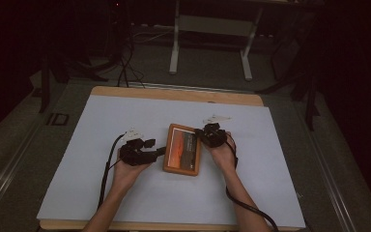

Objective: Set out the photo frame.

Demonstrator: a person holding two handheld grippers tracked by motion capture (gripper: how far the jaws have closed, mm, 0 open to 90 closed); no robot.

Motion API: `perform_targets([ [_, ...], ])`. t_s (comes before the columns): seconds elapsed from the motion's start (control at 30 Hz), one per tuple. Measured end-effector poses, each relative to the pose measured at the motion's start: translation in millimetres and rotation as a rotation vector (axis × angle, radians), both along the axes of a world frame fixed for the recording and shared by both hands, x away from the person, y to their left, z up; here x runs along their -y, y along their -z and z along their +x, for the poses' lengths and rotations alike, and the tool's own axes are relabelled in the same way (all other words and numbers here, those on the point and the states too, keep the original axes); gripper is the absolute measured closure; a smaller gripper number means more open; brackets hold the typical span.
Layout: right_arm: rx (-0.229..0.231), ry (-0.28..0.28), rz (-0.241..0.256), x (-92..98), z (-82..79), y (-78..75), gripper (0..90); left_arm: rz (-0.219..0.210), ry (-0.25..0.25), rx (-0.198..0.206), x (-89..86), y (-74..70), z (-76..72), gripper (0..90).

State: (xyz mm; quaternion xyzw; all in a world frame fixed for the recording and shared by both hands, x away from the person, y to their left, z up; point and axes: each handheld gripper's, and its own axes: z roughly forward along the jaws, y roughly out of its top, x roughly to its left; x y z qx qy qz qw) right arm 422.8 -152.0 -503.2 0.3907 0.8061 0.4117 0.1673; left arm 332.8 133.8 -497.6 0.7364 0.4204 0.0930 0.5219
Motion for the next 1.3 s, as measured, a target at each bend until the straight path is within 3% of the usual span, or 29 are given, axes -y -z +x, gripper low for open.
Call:
perform_targets([
  [0.33, -0.033, 0.024, 0.028, 8.9, 3.9, 7.8, 90.0, -0.01, 0.038, -0.005, 13.1, 2.2, -4.0, 33.1],
  [0.73, -0.061, 0.046, 0.024, 14.6, 6.7, 17.6, 90.0, 0.004, 0.066, -0.056, 34.7, 8.5, -6.9, 18.8],
  [0.93, -0.06, 0.044, 0.026, 14.8, 6.8, 17.9, 90.0, 0.019, 0.087, -0.079, 47.9, 13.0, -7.6, 17.8],
  [1.23, -0.066, 0.039, 0.028, 15.4, 7.5, 17.7, 90.0, 0.032, 0.092, -0.113, 63.1, 17.6, -5.6, 39.7],
  [1.3, -0.063, 0.035, 0.026, 15.4, 7.7, 17.7, 90.0, 0.02, 0.087, -0.142, 65.3, 18.5, -4.5, 40.9],
])
